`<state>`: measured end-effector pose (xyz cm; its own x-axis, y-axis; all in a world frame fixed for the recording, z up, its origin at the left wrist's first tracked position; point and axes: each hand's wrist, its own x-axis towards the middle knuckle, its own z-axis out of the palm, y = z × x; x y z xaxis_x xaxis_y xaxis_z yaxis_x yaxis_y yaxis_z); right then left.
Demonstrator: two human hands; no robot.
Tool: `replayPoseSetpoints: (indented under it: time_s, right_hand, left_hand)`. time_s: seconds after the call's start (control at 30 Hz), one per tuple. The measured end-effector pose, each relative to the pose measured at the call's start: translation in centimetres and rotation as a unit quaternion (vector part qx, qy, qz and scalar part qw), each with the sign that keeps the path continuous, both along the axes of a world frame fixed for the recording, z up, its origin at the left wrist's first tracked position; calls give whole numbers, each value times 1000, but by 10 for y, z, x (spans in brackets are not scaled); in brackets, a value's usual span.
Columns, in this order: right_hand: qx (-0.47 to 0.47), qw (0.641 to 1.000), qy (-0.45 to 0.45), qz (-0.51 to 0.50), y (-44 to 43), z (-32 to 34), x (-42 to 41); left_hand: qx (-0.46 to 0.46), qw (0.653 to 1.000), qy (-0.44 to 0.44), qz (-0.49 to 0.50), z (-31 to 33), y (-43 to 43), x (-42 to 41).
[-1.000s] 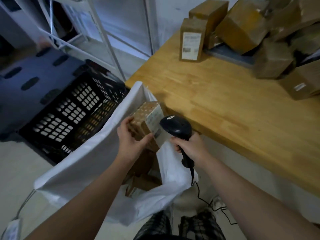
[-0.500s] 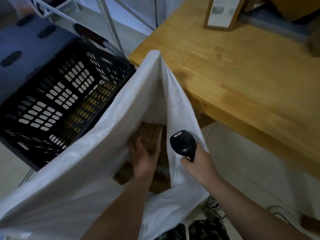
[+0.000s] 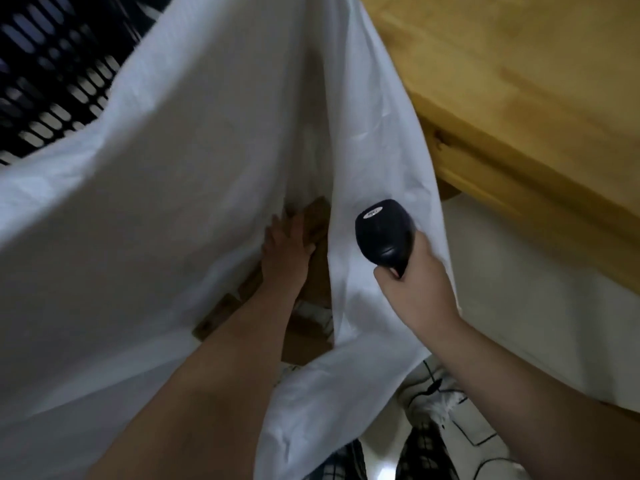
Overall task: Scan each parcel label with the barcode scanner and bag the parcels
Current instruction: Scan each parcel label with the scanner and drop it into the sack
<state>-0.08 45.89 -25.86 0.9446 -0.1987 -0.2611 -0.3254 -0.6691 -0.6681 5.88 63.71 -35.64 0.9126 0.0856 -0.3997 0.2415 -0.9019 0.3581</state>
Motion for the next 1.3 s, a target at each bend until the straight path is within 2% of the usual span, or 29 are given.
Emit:
replayPoseSetpoints:
  time_s: [0.27,0.4,0.5,0.67,0.87,1.1,1.3]
  right_hand:
    - [23,1000,21,-2,5,50,-15]
    - [52,998,20,-20,0,95,-18]
    - [68,997,11,-41,-14,131,-24]
    - [43,994,-31,-97,-59,195,-34]
    - [90,971,-81,-208,-133,252,-41]
    - [103,936,-157,-298,-218,285,-45]
    - [112,925,-168,-323,-304,287,-35]
  left_hand:
    - [49,998,2,-40,80,9,-38]
    - [47,992,-86,-79,142,3,-49]
    - [14,989,-94,-115,194,-15,-47]
    - [13,963,-164,-211,268,-59,-36]
    - [0,930,-227,-289,336,-129,-10]
    - [-60,901,-255,-345,376,-227,13]
    - [-57,891,-251,-374,378,-324,26]
